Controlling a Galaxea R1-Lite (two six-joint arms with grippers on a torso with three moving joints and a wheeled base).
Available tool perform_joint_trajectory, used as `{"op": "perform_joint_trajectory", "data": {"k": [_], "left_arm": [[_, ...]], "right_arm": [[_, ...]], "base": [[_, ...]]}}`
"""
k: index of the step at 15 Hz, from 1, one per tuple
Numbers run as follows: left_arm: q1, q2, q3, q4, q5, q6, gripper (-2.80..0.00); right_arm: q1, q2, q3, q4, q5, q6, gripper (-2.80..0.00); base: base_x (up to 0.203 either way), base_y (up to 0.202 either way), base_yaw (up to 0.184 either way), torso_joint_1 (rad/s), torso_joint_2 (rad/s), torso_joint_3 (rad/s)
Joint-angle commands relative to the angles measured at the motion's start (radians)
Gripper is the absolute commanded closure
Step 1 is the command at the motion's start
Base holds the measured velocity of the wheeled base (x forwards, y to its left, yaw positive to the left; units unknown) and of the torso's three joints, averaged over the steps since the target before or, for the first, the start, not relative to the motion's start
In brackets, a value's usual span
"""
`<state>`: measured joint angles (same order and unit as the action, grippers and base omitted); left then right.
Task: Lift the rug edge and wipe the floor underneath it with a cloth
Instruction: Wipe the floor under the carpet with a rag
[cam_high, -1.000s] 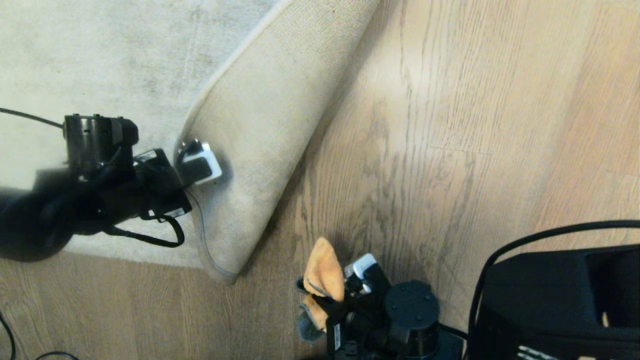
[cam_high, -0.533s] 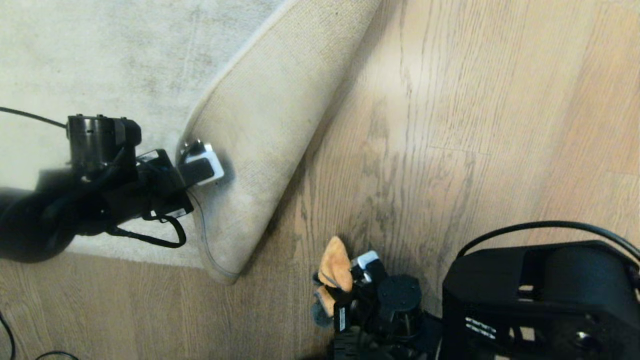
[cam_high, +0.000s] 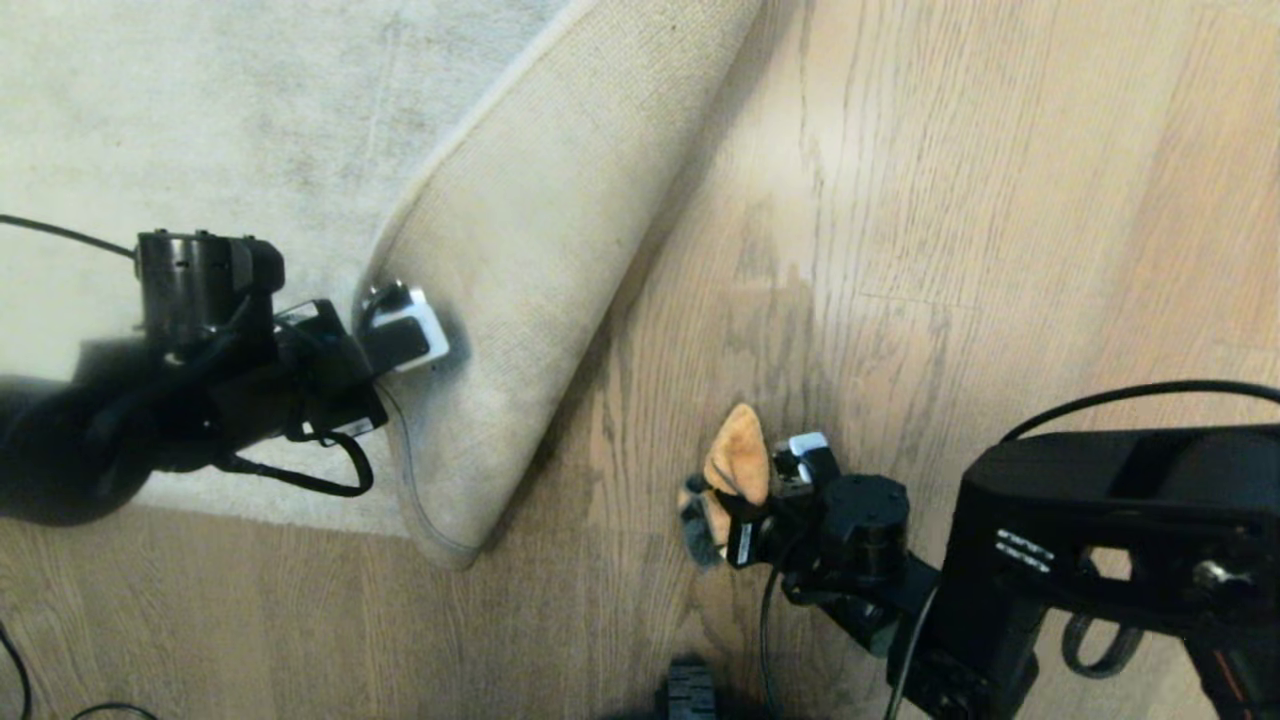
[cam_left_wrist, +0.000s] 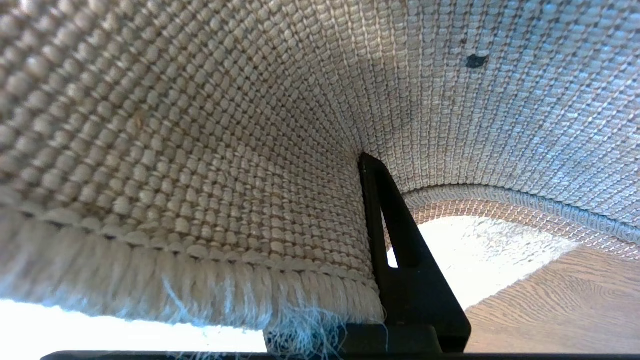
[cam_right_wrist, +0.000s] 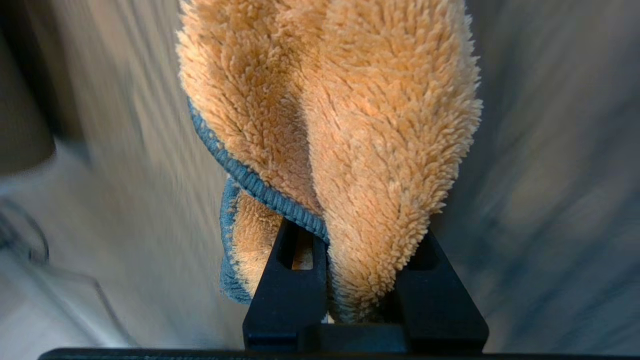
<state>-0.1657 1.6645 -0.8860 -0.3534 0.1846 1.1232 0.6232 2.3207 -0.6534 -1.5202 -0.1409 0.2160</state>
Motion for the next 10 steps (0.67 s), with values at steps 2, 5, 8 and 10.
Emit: {"op": "perform_joint_trajectory", "data": {"k": [2, 5, 8, 10], "left_arm": [[0.000, 0.000, -0.001, -0.002, 0.001, 0.004, 0.00], [0.000, 0.000, -0.002, -0.002, 0.001, 0.004, 0.00], [-0.003, -0.003, -0.002, -0.002, 0.002, 0.006, 0.00], [-0.001, -0.003, -0.001, -0.002, 0.001, 0.006, 0.00]], "right_arm": [[-0.014, -0.156, 0.065, -0.043, 0.007, -0.016, 0.00], [-0.015, -0.312, 0.192, -0.041, 0.012, -0.035, 0.00], [-0.012, -0.471, 0.367, -0.043, 0.012, -0.042, 0.00], [-0.005, -0.551, 0.472, -0.043, 0.013, -0.044, 0.00]], "base": [[0.000, 0.000, 0.000, 0.000, 0.00, 0.000], [0.000, 0.000, 0.000, 0.000, 0.00, 0.000], [0.000, 0.000, 0.000, 0.000, 0.00, 0.000], [0.000, 0.000, 0.000, 0.000, 0.00, 0.000]]}}
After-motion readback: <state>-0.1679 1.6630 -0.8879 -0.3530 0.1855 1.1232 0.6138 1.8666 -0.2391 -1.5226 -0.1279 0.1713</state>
